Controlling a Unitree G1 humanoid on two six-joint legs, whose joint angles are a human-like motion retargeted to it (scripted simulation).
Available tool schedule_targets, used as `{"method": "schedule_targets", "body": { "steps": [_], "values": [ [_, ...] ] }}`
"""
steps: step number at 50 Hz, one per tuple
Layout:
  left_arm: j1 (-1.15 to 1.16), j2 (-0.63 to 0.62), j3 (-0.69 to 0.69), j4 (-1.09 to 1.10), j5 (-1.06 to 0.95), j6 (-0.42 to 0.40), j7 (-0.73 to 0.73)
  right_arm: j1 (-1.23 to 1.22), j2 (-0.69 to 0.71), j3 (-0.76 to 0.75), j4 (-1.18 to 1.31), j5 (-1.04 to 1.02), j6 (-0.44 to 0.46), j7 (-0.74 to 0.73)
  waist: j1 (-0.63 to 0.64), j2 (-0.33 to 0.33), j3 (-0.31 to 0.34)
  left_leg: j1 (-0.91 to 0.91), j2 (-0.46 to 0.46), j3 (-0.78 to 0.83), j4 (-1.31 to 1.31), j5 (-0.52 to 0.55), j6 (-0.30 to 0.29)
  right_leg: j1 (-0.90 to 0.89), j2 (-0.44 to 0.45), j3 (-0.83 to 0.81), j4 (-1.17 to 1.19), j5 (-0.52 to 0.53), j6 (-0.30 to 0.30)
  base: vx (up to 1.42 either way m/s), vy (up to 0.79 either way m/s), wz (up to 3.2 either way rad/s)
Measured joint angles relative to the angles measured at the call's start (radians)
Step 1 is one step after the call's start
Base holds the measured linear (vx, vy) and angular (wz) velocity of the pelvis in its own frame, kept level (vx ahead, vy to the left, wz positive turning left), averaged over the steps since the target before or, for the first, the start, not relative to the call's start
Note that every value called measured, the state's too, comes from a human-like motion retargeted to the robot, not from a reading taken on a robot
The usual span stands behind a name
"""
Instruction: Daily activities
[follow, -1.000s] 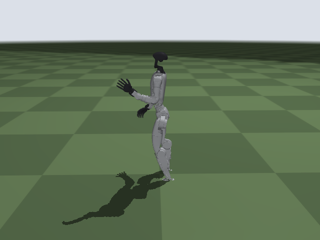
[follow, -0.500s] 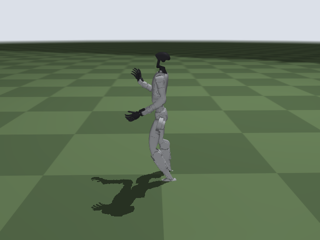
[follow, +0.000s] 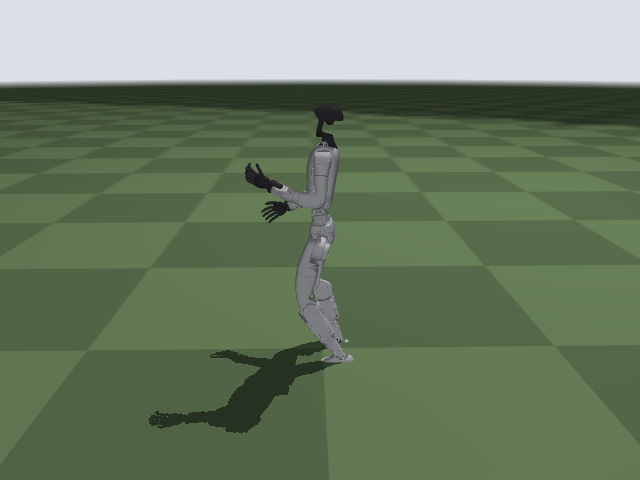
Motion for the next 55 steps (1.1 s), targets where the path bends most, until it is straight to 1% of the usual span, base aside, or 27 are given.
{"method": "schedule_targets", "body": {
  "steps": [2, 3, 5, 8, 10, 12, 15, 18, 20, 23, 25, 26, 28, 30, 33, 36, 38, 40, 43, 45, 48, 50, 52, 55],
  "values": [
    [0.031, 0.007, 0.003, 0.046, 0.016, 0.017, 0.003, -0.036, -0.014, -0.012, -0.056, -0.027, -0.036, -0.001, -0.003, 0.002, 0.013, 0.006, 0.001, -0.002, 0.006, -0.002, 0.001, 0.005, 0.000, -0.003, 0.005, -0.008, 0.003, 0.00, 0.00, 0.00],
    [0.062, 0.012, 0.013, 0.091, 0.026, 0.029, 0.006, -0.055, -0.025, -0.029, -0.123, -0.042, -0.063, -0.008, -0.005, 0.002, 0.019, 0.008, -0.001, -0.003, 0.006, -0.002, 0.001, 0.006, -0.001, -0.004, 0.006, -0.012, 0.004, 0.00, 0.00, 0.00],
    [0.096, 0.012, 0.055, 0.242, 0.043, 0.042, -0.002, -0.056, -0.066, -0.097, -0.405, -0.101, -0.092, -0.044, -0.021, -0.024, 0.013, 0.052, -0.057, -0.001, -0.133, 0.056, 0.013, 0.038, -0.045, -0.003, -0.097, 0.015, 0.013, 0.09, -0.01, 0.16],
    [0.203, 0.009, 0.103, 0.385, 0.046, 0.060, 0.044, -0.138, -0.097, -0.209, -0.677, -0.196, -0.180, -0.124, -0.031, -0.022, 0.016, 0.042, -0.045, -0.003, -0.100, 0.055, 0.012, 0.028, -0.039, -0.010, -0.064, 0.011, 0.015, 0.00, 0.00, 0.00],
    [0.238, -0.004, 0.134, 0.456, 0.032, 0.054, 0.072, -0.178, -0.105, -0.285, -0.840, -0.269, -0.205, -0.201, -0.033, -0.023, 0.012, 0.036, -0.042, -0.003, -0.091, 0.058, 0.012, 0.020, -0.039, -0.016, -0.048, 0.009, 0.019, 0.00, 0.00, 0.00],
    [0.240, -0.012, 0.156, 0.476, 0.019, 0.035, 0.090, -0.190, -0.099, -0.341, -0.935, -0.329, -0.198, -0.274, -0.029, -0.026, 0.007, 0.031, -0.042, -0.004, -0.088, 0.065, 0.011, 0.012, -0.041, -0.023, -0.038, 0.009, 0.020, 0.00, 0.00, 0.00],
    [0.196, -0.010, 0.172, 0.415, 0.010, -0.002, 0.090, -0.148, -0.077, -0.374, -0.943, -0.365, -0.160, -0.337, -0.018, -0.034, 0.002, 0.024, -0.044, -0.006, -0.092, 0.074, 0.012, 0.002, -0.046, -0.033, -0.026, 0.012, 0.020, 0.00, 0.00, 0.00],
    [0.113, 0.001, 0.168, 0.263, 0.013, -0.044, 0.068, -0.038, -0.049, -0.334, -0.757, -0.302, -0.105, -0.327, 0.000, -0.042, -0.001, 0.018, -0.047, -0.011, -0.097, 0.077, 0.012, -0.008, -0.048, -0.040, -0.015, 0.015, 0.020, -0.04, 0.01, 0.09],
    [0.053, 0.012, 0.156, 0.124, 0.029, -0.069, 0.058, 0.009, -0.037, -0.280, -0.532, -0.212, -0.079, -0.287, 0.016, -0.058, -0.015, 0.022, -0.054, -0.013, -0.122, 0.080, 0.008, -0.009, -0.051, -0.038, -0.025, 0.017, 0.024, 0.00, 0.00, 0.00],
    [-0.008, 0.009, 0.123, -0.021, 0.057, -0.087, 0.043, 0.045, 0.004, -0.191, -0.271, -0.126, -0.044, -0.195, 0.026, -0.060, -0.012, 0.021, -0.046, -0.013, -0.094, 0.075, 0.002, -0.010, -0.047, -0.035, 0.005, 0.018, 0.026, -0.04, 0.01, 0.06],
    [-0.009, 0.008, 0.105, -0.066, 0.079, -0.075, 0.021, 0.032, 0.036, -0.159, -0.164, -0.071, -0.044, -0.129, 0.028, -0.056, -0.005, 0.023, -0.042, -0.013, -0.075, 0.067, 0.001, -0.009, -0.044, -0.034, 0.025, 0.009, 0.026, 0.00, 0.00, 0.00],
    [0.014, 0.009, 0.101, -0.056, 0.087, -0.059, 0.004, 0.015, 0.046, -0.164, -0.159, -0.048, -0.060, -0.107, 0.027, -0.055, 0.000, 0.024, -0.040, -0.012, -0.068, 0.062, 0.001, -0.009, -0.044, -0.035, 0.032, 0.003, 0.027, 0.00, 0.00, 0.00],
    [0.085, 0.009, 0.103, 0.005, 0.099, -0.020, -0.030, -0.023, 0.054, -0.203, -0.209, -0.015, -0.108, -0.086, 0.021, -0.053, 0.009, 0.023, -0.039, -0.012, -0.058, 0.055, 0.003, -0.011, -0.043, -0.036, 0.040, -0.009, 0.026, 0.00, 0.00, 0.00],
    [0.169, 0.002, 0.126, 0.126, 0.103, 0.020, -0.062, -0.063, 0.043, -0.293, -0.361, -0.014, -0.173, -0.109, 0.013, -0.055, 0.004, 0.027, -0.049, -0.014, -0.087, 0.058, 0.007, -0.010, -0.049, -0.037, 0.017, -0.016, 0.021, 0.07, -0.03, -0.06],
    [0.275, -0.013, 0.162, 0.299, 0.109, 0.045, -0.050, -0.126, 0.020, -0.435, -0.619, -0.095, -0.232, -0.186, -0.006, -0.059, -0.012, 0.027, -0.053, -0.010, -0.107, 0.072, 0.010, -0.011, -0.054, -0.036, -0.001, -0.004, 0.014, 0.02, -0.01, -0.01],
    [0.321, -0.011, 0.189, 0.389, 0.119, 0.039, -0.030, -0.171, -0.008, -0.514, -0.829, -0.184, -0.249, -0.229, -0.020, -0.064, -0.023, 0.020, -0.047, -0.003, -0.108, 0.077, 0.006, -0.017, -0.050, -0.032, -0.006, 0.005, 0.013, 0.00, 0.00, 0.00],
    [0.311, 0.003, 0.201, 0.402, 0.134, 0.028, -0.019, -0.168, -0.023, -0.524, -0.921, -0.222, -0.239, -0.231, -0.028, -0.066, -0.025, 0.015, -0.044, 0.001, -0.113, 0.080, 0.003, -0.020, -0.047, -0.029, -0.016, 0.012, 0.014, 0.00, 0.00, 0.00],
    [0.270, 0.029, 0.210, 0.374, 0.163, 0.012, -0.010, -0.133, -0.041, -0.504, -0.962, -0.240, -0.219, -0.212, -0.037, -0.066, -0.025, 0.009, -0.041, 0.005, -0.119, 0.084, -0.001, -0.024, -0.044, -0.025, -0.028, 0.020, 0.016, 0.00, 0.00, 0.00],
    [0.181, 0.073, 0.206, 0.281, 0.226, -0.013, 0.004, -0.029, -0.062, -0.426, -0.887, -0.227, -0.170, -0.151, -0.047, -0.061, -0.019, 0.000, -0.036, 0.010, -0.126, 0.087, -0.001, -0.032, -0.039, -0.018, -0.043, 0.036, 0.019, 0.00, 0.00, 0.00],
    [0.123, 0.105, 0.190, 0.215, 0.287, -0.027, 0.015, 0.045, -0.078, -0.352, -0.748, -0.208, -0.126, -0.100, -0.052, -0.057, -0.017, -0.007, -0.032, 0.012, -0.129, 0.085, -0.002, -0.037, -0.033, -0.013, -0.050, 0.045, 0.022, 0.00, 0.00, 0.00],
    [0.046, 0.143, 0.124, 0.139, 0.405, -0.023, 0.041, 0.069, -0.100, -0.197, -0.331, -0.198, -0.053, 0.000, -0.057, -0.055, -0.033, -0.003, -0.029, 0.019, -0.165, 0.084, -0.004, -0.033, -0.025, 0.004, -0.092, 0.068, 0.025, 0.00, 0.00, 0.00],
    [0.012, 0.153, 0.067, 0.120, 0.474, -0.012, 0.050, 0.043, -0.086, -0.084, -0.013, -0.225, -0.003, 0.071, -0.059, -0.049, -0.033, 0.000, -0.021, 0.023, -0.168, 0.081, -0.005, -0.027, -0.016, 0.016, -0.105, 0.087, 0.024, -0.03, 0.02, -0.04],
    [0.002, 0.157, 0.007, 0.134, 0.532, 0.007, 0.040, 0.005, -0.053, 0.018, 0.276, -0.270, 0.035, 0.139, -0.061, -0.041, -0.021, 0.004, -0.011, 0.027, -0.163, 0.075, -0.009, -0.022, -0.007, 0.024, -0.106, 0.100, 0.026, -0.07, 0.02, -0.10],
    [0.030, 0.158, -0.080, 0.191, 0.594, 0.040, -0.006, -0.017, -0.007, 0.116, 0.558, -0.340, 0.067, 0.222, -0.064, -0.030, 0.011, 0.005, 0.004, 0.032, -0.139, 0.060, -0.021, -0.023, 0.005, 0.026, -0.086, 0.102, 0.028, -0.05, 0.01, -0.08]
  ]
}}
